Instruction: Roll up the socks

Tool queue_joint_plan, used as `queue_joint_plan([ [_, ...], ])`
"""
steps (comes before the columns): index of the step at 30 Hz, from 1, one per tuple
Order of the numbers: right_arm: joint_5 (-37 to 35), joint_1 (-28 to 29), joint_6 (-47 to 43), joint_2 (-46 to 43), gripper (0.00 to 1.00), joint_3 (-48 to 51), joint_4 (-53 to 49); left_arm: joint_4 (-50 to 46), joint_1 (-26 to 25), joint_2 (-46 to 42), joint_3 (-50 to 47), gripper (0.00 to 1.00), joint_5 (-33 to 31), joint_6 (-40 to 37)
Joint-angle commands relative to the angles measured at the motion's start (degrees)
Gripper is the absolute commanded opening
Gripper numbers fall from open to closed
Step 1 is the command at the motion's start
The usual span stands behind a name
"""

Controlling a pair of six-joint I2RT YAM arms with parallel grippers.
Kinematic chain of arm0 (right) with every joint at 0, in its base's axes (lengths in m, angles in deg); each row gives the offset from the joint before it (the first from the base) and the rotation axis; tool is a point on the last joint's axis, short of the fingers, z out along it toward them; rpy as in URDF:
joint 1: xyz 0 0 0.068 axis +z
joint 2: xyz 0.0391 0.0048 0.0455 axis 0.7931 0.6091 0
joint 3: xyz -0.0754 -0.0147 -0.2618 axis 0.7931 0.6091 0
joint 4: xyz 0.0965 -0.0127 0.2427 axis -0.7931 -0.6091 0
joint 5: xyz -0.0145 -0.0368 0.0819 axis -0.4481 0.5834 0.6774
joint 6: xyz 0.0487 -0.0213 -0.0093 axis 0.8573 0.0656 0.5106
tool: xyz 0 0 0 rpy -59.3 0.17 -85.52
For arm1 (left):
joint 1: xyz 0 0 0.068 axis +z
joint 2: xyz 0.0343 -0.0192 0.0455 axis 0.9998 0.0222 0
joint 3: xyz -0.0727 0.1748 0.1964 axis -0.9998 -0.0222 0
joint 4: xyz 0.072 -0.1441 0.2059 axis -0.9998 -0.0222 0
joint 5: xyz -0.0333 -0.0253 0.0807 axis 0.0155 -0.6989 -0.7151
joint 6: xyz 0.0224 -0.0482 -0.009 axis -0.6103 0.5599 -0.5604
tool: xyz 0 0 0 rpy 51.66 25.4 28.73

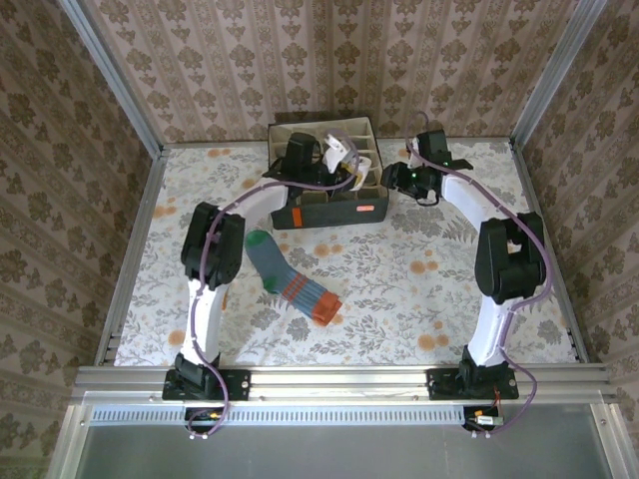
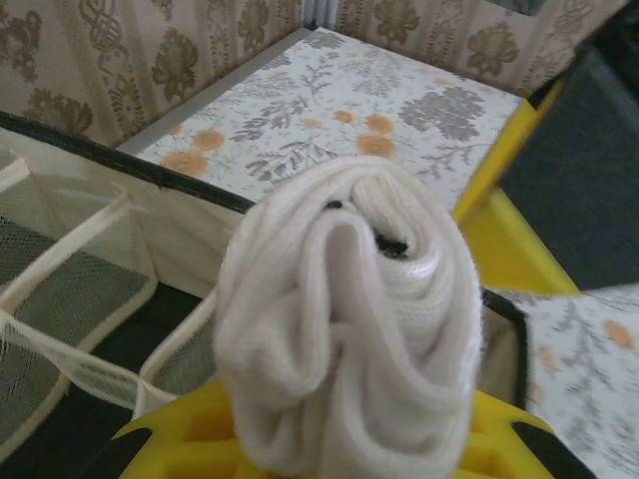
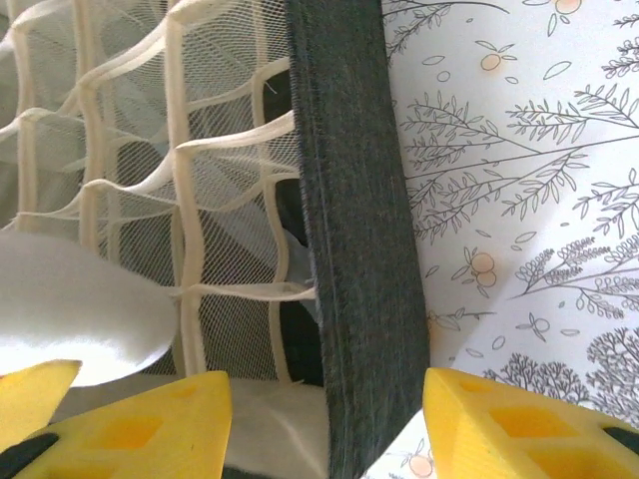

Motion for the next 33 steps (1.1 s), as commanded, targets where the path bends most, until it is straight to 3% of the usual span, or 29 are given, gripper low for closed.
queue_joint_plan([
  [1,1.31,-0.12,0.81,2.01,0.52,-2.23,-1.99,-0.1,-0.87,3.63,6.57,0.02,-2.67,-2.23],
  [7,2.61,-0.13,-0.05,5.21,0.49,-3.17,-2.54,1.53,-1.84,9.62,12.47,0.02,-3.9,-1.87],
  [16,3.27,-0.39,-1.47,7.63,0.34,-5.18,-3.87,3.47,-2.59,14.16,14.28,0.03,-5.12,-1.27],
  [25,3.97,-0.57,-2.05,8.51,0.04,-5.02,-3.96,7.67,-2.07,12.41,14.18,0.03,-4.46,1.48],
  [33,3.58,-0.56,-2.12,7.67,0.0,-4.2,-3.26,2.08,-1.72,12.28,13.92,0.03,-3.5,-0.36],
])
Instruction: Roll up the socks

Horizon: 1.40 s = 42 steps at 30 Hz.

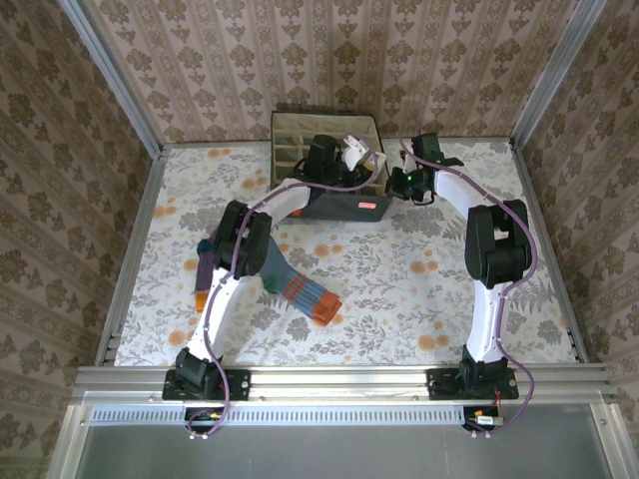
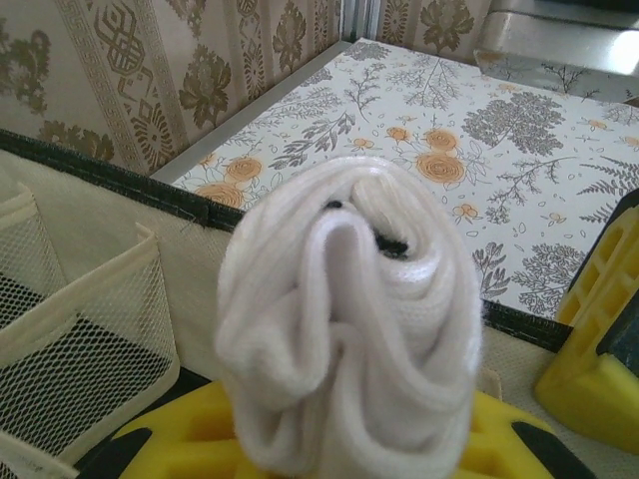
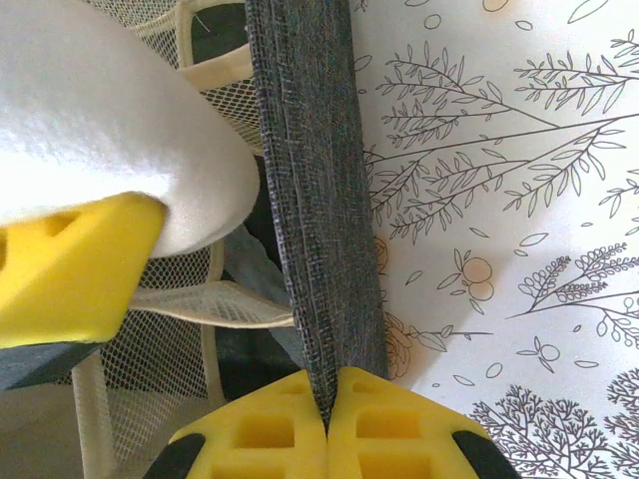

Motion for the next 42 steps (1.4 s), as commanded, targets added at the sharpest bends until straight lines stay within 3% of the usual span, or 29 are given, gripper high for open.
queue_joint_plan([
  [1,1.04,-0.04,-0.12,0.55,0.0,-0.19,-0.76,-2.11,0.65,-1.39,-0.93,0.03,1.52,-0.07],
  [6,0.8,-0.04,0.31,-0.21,0.0,0.28,0.43,-4.42,0.21,-1.63,-2.19,0.15,0.93,-2.21],
  [12,0.08,-0.03,-0.12,-0.43,0.0,0.34,0.16,-5.59,0.21,-2.33,-2.89,0.47,-0.11,-4.11],
  [16,-0.28,0.02,-0.26,-0.22,0.0,0.42,-0.04,-3.4,0.21,-4.41,-5.84,0.75,-1.07,-4.45],
  [23,-0.97,0.05,-0.08,0.17,0.0,-0.07,-0.24,-2.46,0.8,-7.59,-7.72,1.0,-1.53,-4.74],
  [31,-2.24,0.05,-0.89,0.42,0.0,-1.94,-1.81,1.03,2.51,-11.59,-7.56,1.0,1.84,-0.72],
  [38,-3.18,0.22,-1.12,0.45,0.0,-2.97,-2.67,6.78,4.69,-12.42,-7.53,1.0,10.22,7.34],
  [42,-3.2,0.6,-0.87,-1.01,0.24,-2.85,-2.08,7.65,4.65,-15.38,-9.46,1.0,11.09,6.98],
])
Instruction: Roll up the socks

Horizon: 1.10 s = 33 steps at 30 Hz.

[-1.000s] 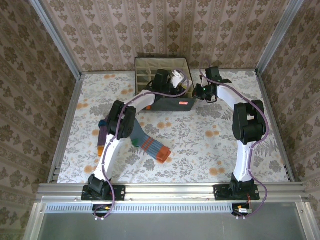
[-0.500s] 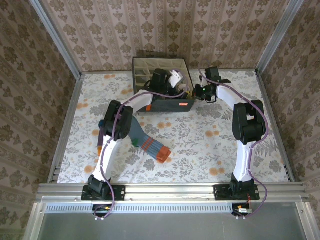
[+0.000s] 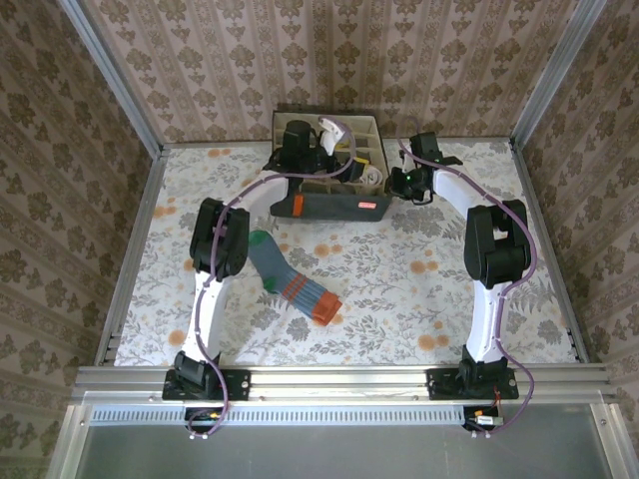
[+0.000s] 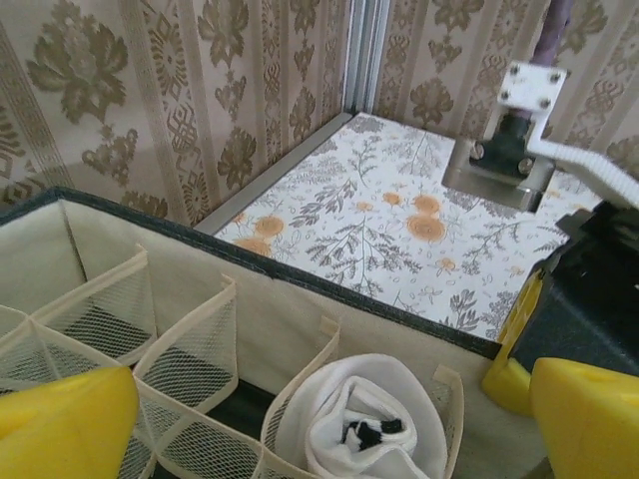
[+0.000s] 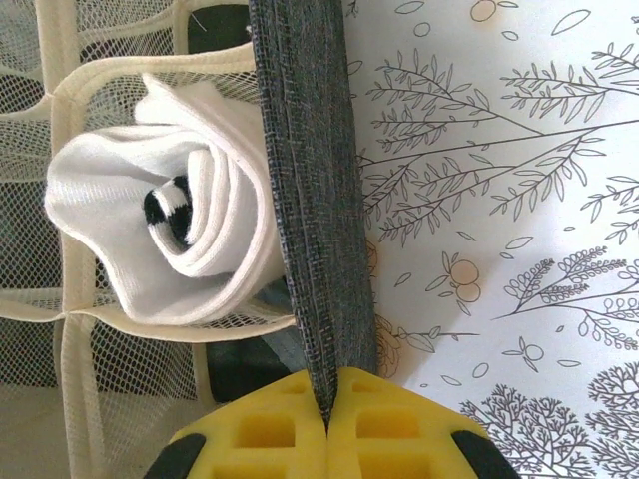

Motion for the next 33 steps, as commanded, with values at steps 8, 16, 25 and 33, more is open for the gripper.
queue_joint_plan([
  [8,0.6,0.51,0.88,-7.32,0.45,-1.1,-0.51,-2.24,0.52,-16.73,-9.89,1.0,-0.51,-3.44],
  [16,0.03,5.3,-6.45,-22.21,0.46,12.21,3.44,-19.83,0.13,-37.02,-27.47,1.0,-24.9,-4.22],
  [25,-4.46,20.19,-14.97,-31.21,0.46,29.69,3.14,-39.57,-6.39,-53.35,-46.76,1.0,-38.19,0.28],
  [33,-2.0,21.41,-12.93,-44.73,0.46,47.29,14.39,-35.37,-27.13,-55.45,-62.39,1.0,-49.65,6.44],
])
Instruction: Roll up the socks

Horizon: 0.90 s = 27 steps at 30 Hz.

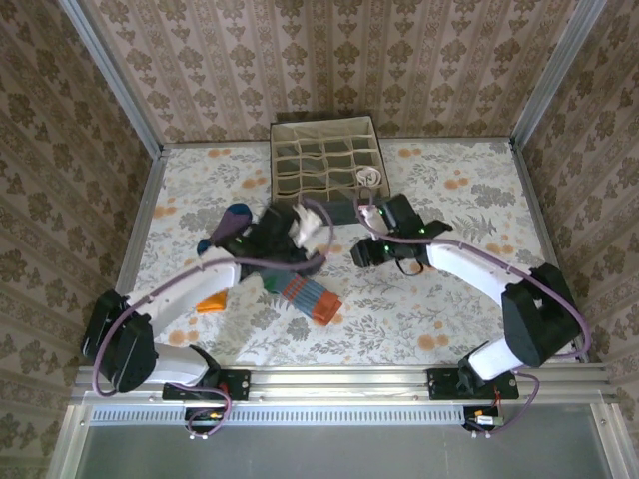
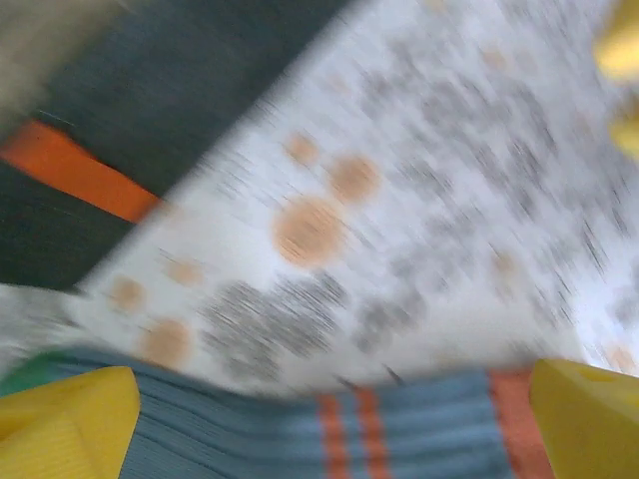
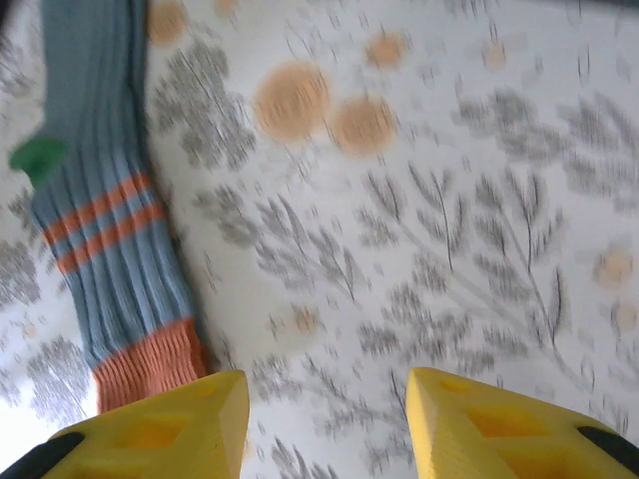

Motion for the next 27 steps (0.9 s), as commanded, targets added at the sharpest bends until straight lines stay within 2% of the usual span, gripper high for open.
queue_joint_plan([
  [1,0.59,0.27,-0.99,-7.4,0.46,4.1,6.75,0.27,-4.08,0.45,-3.76,1.0,-5.62,5.0],
  [4,1.14,0.61,-3.07,-11.66,0.46,9.14,9.48,2.3,-6.76,2.82,-5.82,0.96,-4.12,6.57],
  [10,0.98,1.84,-5.24,-17.98,0.47,15.61,12.59,5.35,-7.89,6.01,-5.96,0.73,-1.12,8.94],
  [13,0.58,2.2,-6.42,-19.76,0.47,17.53,13.0,5.82,-8.05,6.54,-5.4,0.66,-1.02,9.43],
  [20,2.4,3.08,-7.64,-21.17,0.48,21.24,17.04,6.02,-10.22,7.06,-5.74,0.63,-2.76,9.54],
  [27,2.95,5.34,-9.33,-20.09,0.48,22.36,18.63,8.13,-13.92,9.54,-6.62,0.65,-4.89,9.67],
])
